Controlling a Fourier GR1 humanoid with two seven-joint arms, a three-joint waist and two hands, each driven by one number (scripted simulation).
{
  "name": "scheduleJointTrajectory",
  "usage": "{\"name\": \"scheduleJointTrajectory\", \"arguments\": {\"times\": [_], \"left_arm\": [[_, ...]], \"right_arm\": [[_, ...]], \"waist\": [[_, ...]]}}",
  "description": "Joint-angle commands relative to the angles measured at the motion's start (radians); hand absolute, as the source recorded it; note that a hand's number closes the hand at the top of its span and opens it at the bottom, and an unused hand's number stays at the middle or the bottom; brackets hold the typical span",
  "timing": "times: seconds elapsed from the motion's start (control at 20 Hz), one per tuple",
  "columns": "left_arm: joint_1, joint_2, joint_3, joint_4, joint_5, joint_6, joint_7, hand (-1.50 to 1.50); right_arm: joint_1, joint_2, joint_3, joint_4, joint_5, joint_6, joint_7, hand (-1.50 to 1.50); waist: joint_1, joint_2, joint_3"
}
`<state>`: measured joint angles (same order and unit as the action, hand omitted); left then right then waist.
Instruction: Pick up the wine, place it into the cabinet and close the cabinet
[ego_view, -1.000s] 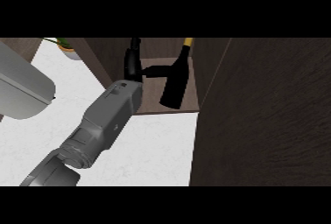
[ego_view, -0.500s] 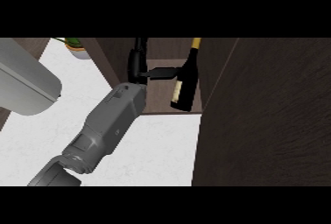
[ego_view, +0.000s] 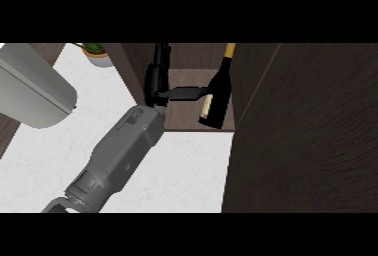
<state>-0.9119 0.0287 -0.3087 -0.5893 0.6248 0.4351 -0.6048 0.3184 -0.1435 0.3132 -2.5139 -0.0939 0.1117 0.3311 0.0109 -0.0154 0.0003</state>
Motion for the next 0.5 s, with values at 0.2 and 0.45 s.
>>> {"name": "scheduleJointTrajectory", "arguments": {"times": [0.2,0.45], "left_arm": [[0.256,0.044,-0.1,-0.37,-0.028,0.006,0.092,-1.5],[0.399,0.067,-0.146,-0.59,-0.047,0.061,0.15,-1.5]], "right_arm": [[-0.007,0.01,0.06,-0.188,0.017,-0.058,0.119,-1.5],[0.031,-0.031,0.008,-0.203,-0.043,-0.017,0.079,-1.5]], "waist": [[0.018,-0.003,-0.001],[-0.001,0.004,0.0]]}}
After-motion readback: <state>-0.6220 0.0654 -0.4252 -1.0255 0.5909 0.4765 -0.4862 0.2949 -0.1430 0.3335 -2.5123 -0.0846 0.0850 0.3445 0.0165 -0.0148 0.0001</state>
